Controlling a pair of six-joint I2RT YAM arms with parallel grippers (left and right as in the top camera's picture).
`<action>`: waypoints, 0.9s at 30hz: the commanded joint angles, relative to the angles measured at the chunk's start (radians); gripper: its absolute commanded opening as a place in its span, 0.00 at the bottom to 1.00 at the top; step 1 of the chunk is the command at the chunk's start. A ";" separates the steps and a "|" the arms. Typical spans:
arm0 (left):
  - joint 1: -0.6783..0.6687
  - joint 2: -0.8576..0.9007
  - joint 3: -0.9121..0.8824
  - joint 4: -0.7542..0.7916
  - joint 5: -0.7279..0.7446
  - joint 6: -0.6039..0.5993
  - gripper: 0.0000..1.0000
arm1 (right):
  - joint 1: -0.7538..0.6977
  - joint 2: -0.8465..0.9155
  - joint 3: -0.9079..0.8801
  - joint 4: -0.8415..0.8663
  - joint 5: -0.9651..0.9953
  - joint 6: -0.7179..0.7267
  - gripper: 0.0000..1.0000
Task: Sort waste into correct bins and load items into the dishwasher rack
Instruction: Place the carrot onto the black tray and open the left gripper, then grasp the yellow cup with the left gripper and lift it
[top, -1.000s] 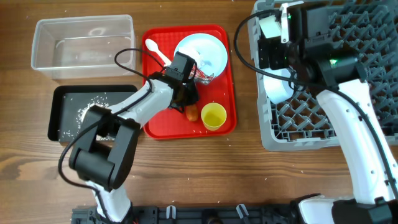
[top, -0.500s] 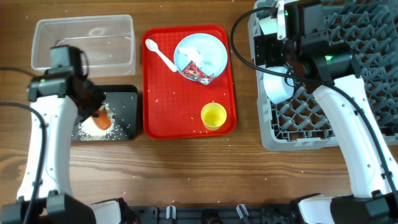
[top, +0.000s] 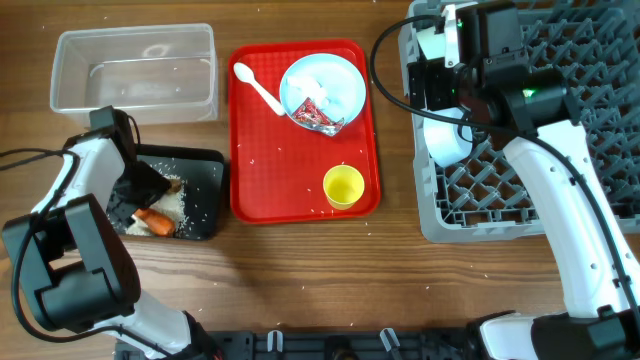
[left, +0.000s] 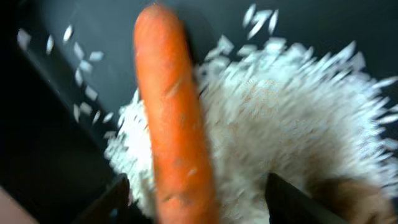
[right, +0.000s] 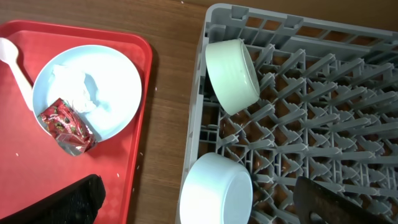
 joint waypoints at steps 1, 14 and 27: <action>0.001 -0.037 0.113 -0.115 -0.007 0.032 0.71 | -0.003 0.013 -0.001 0.000 -0.042 0.012 1.00; -0.762 0.029 0.320 0.195 0.414 0.346 0.76 | -0.003 0.013 -0.001 -0.052 -0.109 0.012 1.00; -0.806 0.093 0.320 0.055 0.554 0.502 0.54 | -0.003 0.013 -0.001 -0.069 -0.109 0.012 1.00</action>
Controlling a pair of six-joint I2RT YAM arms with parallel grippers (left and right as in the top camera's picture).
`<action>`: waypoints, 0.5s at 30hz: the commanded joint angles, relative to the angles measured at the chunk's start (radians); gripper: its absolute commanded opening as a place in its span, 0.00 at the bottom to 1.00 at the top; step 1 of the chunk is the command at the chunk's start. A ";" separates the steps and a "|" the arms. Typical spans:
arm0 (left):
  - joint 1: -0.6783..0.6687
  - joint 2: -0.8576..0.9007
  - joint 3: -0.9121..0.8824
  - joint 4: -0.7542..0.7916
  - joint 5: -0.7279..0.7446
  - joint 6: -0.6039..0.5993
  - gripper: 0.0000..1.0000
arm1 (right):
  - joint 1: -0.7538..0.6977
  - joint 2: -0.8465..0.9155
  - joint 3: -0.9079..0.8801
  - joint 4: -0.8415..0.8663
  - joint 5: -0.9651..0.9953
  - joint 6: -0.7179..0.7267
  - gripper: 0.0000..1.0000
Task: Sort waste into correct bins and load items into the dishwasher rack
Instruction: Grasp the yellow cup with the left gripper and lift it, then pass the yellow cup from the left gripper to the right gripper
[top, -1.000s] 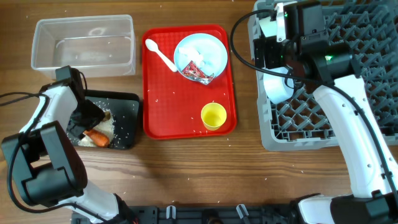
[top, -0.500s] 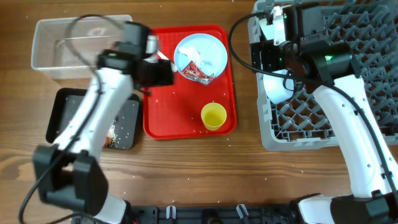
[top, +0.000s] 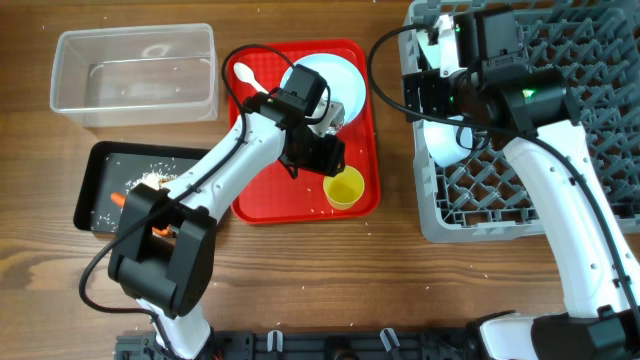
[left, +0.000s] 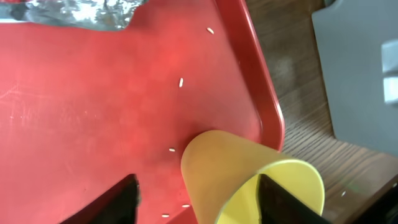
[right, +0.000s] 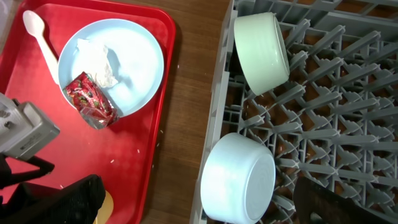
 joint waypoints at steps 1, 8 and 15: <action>0.001 0.014 0.001 -0.024 0.024 0.042 0.49 | -0.003 0.013 0.000 0.003 -0.016 0.012 1.00; 0.032 0.091 0.007 -0.037 0.017 0.003 0.04 | -0.003 0.013 0.000 0.002 -0.018 0.019 0.99; 0.552 -0.085 0.016 -0.034 1.052 0.201 0.04 | -0.003 0.016 -0.108 0.357 -0.859 0.003 1.00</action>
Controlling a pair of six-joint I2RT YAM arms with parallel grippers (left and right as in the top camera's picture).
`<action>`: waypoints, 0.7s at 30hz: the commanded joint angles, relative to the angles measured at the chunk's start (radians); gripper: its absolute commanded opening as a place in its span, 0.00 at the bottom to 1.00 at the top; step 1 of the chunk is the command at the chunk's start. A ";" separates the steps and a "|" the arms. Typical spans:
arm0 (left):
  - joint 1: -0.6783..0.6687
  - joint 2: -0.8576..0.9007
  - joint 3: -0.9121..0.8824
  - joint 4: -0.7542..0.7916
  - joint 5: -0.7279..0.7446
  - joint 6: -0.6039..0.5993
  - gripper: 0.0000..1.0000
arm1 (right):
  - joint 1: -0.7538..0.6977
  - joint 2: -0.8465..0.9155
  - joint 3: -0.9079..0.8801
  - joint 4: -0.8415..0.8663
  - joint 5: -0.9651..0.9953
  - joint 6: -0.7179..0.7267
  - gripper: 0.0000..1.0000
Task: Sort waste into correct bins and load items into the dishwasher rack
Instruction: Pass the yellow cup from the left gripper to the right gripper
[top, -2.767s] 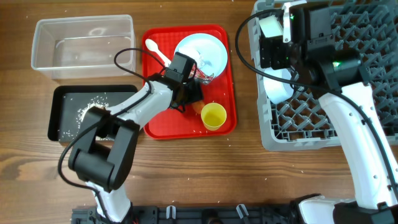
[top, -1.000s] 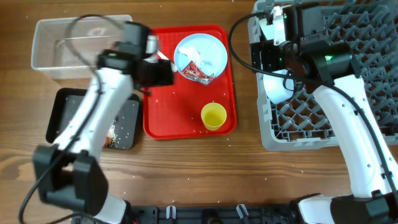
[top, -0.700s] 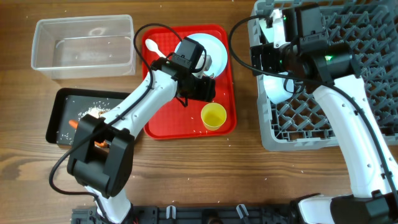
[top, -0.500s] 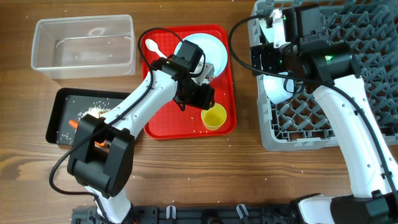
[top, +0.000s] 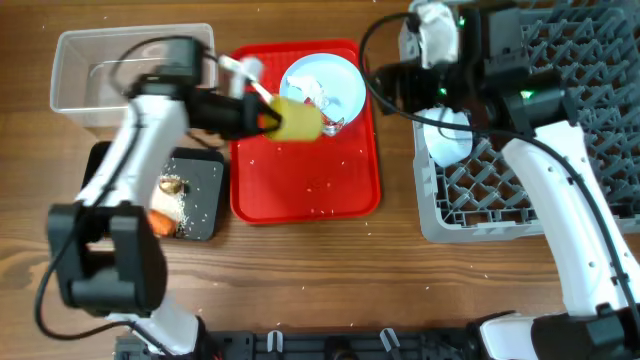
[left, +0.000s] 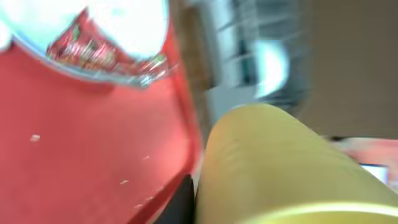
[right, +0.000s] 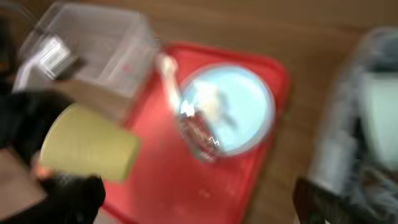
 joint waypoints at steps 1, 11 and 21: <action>0.132 -0.010 0.011 0.005 0.529 0.134 0.04 | 0.000 0.028 -0.121 0.241 -0.496 0.032 1.00; 0.036 -0.005 0.011 0.129 0.595 0.157 0.04 | 0.080 0.159 -0.238 0.641 -0.910 0.133 0.91; 0.034 -0.002 0.011 0.128 0.544 0.117 0.04 | 0.082 0.159 -0.238 0.676 -0.964 0.130 0.75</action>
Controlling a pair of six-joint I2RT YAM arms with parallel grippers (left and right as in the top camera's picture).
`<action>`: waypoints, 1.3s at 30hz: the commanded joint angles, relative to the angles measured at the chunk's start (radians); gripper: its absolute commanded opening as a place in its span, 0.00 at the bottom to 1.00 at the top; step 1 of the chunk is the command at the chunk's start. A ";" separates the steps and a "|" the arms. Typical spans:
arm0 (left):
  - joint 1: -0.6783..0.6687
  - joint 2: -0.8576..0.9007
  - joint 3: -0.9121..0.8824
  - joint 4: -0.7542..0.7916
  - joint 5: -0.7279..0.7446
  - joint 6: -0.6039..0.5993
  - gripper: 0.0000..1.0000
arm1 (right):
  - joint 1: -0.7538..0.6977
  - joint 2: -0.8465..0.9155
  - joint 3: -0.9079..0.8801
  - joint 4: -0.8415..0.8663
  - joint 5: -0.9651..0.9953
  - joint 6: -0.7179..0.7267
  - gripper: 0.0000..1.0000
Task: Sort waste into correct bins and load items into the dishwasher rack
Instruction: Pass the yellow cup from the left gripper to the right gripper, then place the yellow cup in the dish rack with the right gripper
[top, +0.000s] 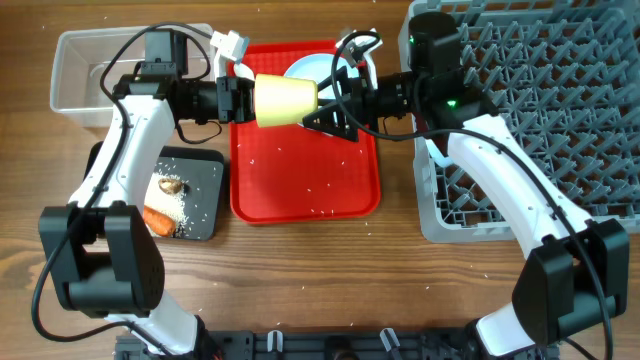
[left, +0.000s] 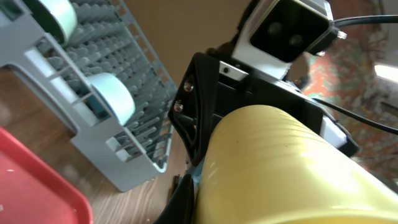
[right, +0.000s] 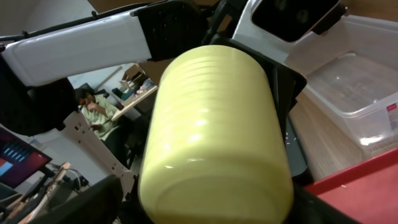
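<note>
A yellow cup (top: 285, 100) hangs on its side above the red tray (top: 300, 180), mouth to the left. My left gripper (top: 243, 98) is shut on its rim end; the cup (left: 280, 168) fills that wrist view. From the right, my right gripper (top: 325, 112) is open, with a finger on either side of the cup's base (right: 214, 137). The grey dishwasher rack (top: 530, 120) stands at the right and holds two pale bowls (left: 115, 96). A blue plate (top: 315, 62) on the tray is mostly hidden behind the cup.
A clear plastic bin (top: 90, 70) stands at the back left. In front of it is a black bin (top: 195, 190) holding rice and a carrot (top: 158, 218). Rice grains are scattered on the tray and on the wooden table (top: 320, 270).
My right gripper has moved left from beside the rack to the cup's base, its fingers now either side of it. The left gripper still holds the cup above the tray.
My left gripper was in the black bin over the carrot and rice while the cup stood on the tray. Then it was open around the cup. Then it held the cup sideways above the tray, where the right gripper now meets it.
</note>
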 joint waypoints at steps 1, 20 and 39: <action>-0.007 0.000 0.009 0.002 -0.092 -0.038 0.04 | 0.007 0.007 0.004 0.024 -0.076 -0.007 0.75; -0.075 0.000 0.009 0.029 -0.168 -0.039 0.04 | 0.034 0.007 0.004 0.039 -0.017 -0.006 0.44; -0.075 0.000 0.009 0.122 -0.148 -0.121 0.04 | 0.033 0.008 0.000 -0.105 0.014 -0.101 0.82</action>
